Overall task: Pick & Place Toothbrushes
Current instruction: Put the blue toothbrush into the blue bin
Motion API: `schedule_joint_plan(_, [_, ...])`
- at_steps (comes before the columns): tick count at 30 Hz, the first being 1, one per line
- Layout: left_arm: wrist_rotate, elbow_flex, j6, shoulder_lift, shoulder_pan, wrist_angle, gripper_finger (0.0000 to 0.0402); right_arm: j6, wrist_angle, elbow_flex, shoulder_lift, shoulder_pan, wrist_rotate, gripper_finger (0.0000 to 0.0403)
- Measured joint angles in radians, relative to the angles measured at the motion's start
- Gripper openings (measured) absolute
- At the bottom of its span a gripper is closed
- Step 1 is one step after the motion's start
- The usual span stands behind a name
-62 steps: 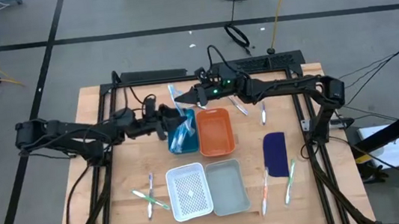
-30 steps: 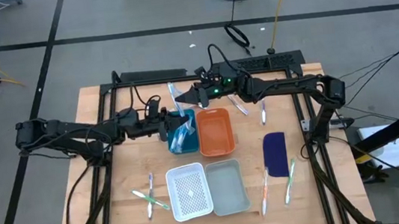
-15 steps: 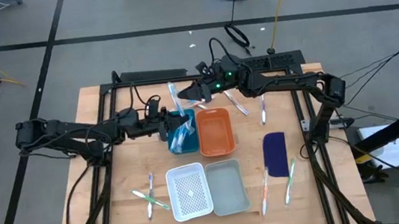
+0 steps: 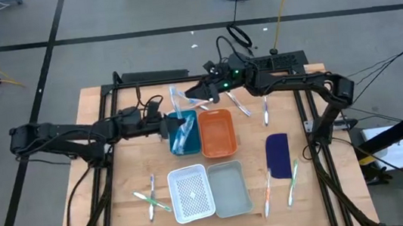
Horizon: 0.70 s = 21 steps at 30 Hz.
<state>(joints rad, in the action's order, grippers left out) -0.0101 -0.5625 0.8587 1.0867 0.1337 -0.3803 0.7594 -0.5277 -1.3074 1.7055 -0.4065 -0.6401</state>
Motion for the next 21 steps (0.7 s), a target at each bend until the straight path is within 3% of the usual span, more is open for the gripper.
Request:
schedule_joint_plan(6, [0.029,0.0,0.172,-0.041,0.01,0.217,0.0032,-0.092,-0.039,0.155,-0.141,-0.042,0.076,0.0134])
schedule_joint_plan(10, [0.148,-0.026,0.271,-0.037,0.019,0.331,0.0032,-0.098,-0.051,0.283,-0.252,-0.066,0.143,0.0134])
schedule_joint_plan(18, [0.386,-0.32,0.244,0.059,0.07,0.939,0.0032,-0.087,-0.104,0.476,-0.422,-0.086,0.222,0.0134])
schedule_joint_plan(21, [0.447,-0.388,0.226,0.106,0.103,1.059,0.0032,-0.09,-0.125,0.516,-0.461,-0.085,0.224,0.0134])
